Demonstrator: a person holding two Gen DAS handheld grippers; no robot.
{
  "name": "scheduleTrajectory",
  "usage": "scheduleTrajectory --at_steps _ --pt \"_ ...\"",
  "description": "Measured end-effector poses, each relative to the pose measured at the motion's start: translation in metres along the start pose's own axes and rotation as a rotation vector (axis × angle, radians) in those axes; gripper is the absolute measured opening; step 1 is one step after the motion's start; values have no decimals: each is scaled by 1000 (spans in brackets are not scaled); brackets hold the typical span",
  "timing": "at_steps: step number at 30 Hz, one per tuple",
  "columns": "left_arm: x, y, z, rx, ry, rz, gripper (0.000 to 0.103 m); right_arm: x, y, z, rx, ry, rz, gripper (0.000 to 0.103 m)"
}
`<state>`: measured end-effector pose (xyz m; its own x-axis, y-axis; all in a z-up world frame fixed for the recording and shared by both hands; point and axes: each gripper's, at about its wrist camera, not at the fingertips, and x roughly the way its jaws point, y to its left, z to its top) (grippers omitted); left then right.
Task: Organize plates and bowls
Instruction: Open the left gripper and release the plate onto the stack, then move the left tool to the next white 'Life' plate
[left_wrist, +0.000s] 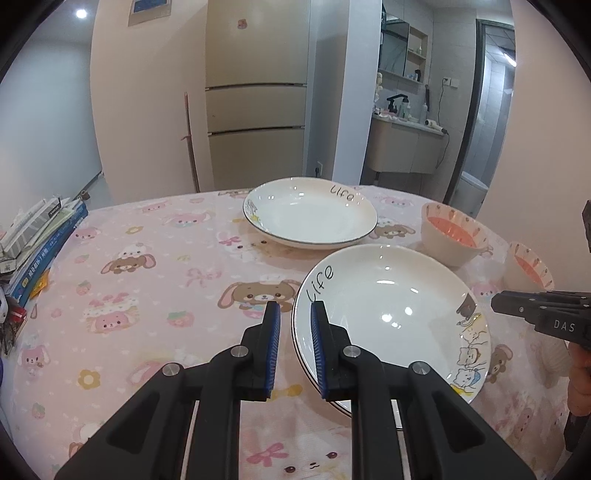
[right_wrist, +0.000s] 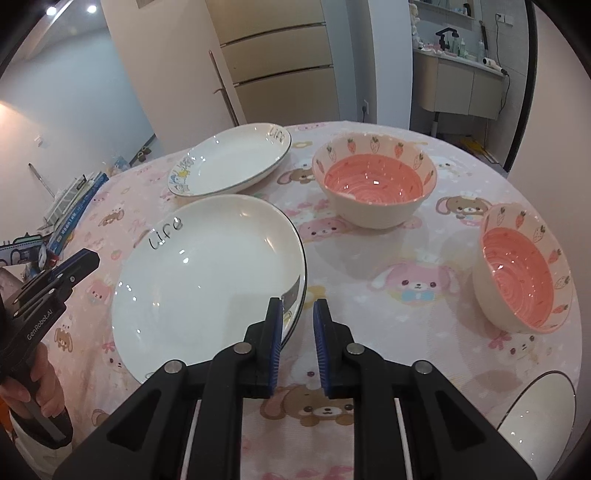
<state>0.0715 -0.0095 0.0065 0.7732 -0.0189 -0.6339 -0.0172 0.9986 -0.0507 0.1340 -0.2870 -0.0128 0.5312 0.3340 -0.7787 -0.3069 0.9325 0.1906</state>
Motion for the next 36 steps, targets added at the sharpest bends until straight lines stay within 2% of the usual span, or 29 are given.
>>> scheduleTrajectory --at_steps 5,7,8,9,10,12,14,15,17,19,23,25,26,29,32,36 --pt "-23 0 12 -2 -74 -6 18 -22 8 9 -21 -64 4 16" --pt "-33 0 18 -5 -110 -10 24 -31 13 14 -32 -91 8 16" --pt "-38 0 21 -6 -129 -8 39 -35 15 17 -35 -106 11 16" --pt "-44 0 25 -7 -153 -2 62 -40 17 20 -38 -121 14 16" --pt "-51 0 28 -8 -182 5 71 -45 19 23 -42 -137 18 16" --pt "-65 1 35 -7 -243 21 75 -54 24 29 -45 -171 21 16" --pt "-72 2 43 -5 -262 25 76 -63 28 36 -46 -211 17 16" --pt "-75 3 46 -12 -275 24 85 -68 30 40 -47 -234 13 16" --pt "-82 7 51 -25 -321 21 92 -79 32 47 -36 -289 10 16" --pt "-88 10 56 -29 -356 25 92 -87 34 55 -21 -327 20 16" --pt "-97 20 72 -67 -399 7 93 -95 40 73 -10 -380 26 27" --pt "-100 23 81 -73 -432 17 102 -96 45 81 -14 -407 10 33" --pt "-100 25 86 -76 -448 13 103 -95 47 86 -12 -419 3 38" --pt "-100 31 100 -100 -478 12 103 -92 51 100 4 -445 5 40" --pt "-93 33 118 -92 -479 -13 103 -86 52 115 32 -466 15 44" --pt "-73 35 137 -79 -471 3 103 -70 53 138 65 -479 3 45"
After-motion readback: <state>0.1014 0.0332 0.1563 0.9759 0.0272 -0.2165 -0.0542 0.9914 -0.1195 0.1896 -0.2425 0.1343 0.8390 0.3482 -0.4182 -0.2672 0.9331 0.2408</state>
